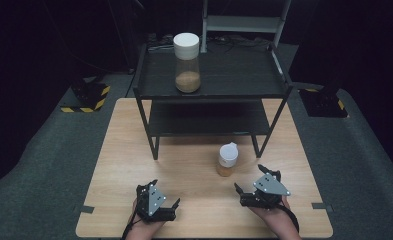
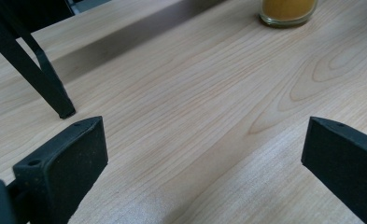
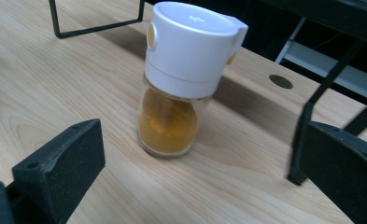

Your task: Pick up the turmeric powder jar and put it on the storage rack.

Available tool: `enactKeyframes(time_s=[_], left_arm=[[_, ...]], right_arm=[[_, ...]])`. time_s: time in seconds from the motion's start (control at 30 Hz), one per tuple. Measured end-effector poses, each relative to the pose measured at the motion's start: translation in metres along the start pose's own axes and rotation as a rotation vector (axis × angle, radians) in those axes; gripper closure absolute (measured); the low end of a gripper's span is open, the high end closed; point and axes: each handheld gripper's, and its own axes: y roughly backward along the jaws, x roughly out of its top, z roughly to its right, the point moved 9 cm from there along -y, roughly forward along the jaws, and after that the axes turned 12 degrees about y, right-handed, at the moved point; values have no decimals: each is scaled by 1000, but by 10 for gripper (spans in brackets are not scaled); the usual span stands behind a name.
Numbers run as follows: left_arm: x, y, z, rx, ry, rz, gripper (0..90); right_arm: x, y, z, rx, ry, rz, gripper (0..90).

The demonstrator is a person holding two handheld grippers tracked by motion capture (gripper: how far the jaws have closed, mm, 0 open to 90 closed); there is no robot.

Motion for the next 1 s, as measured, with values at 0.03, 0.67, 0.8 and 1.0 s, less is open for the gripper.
enactKeyframes(time_s=[0.03, 0.67, 0.8, 1.0], left_arm=[[0, 0, 1, -1, -8, 0, 7], [0, 1, -4, -19, 29, 6, 7], [-1, 2, -7, -22, 51, 12, 7], [0, 1, -4, -16, 14, 7, 7]], right_arm=[[0, -3, 0, 1, -2, 2, 0], [18, -49, -6, 11, -22, 35, 0], [16, -60, -7, 4, -39, 30, 0], [12, -70, -7, 9, -54, 36, 0]])
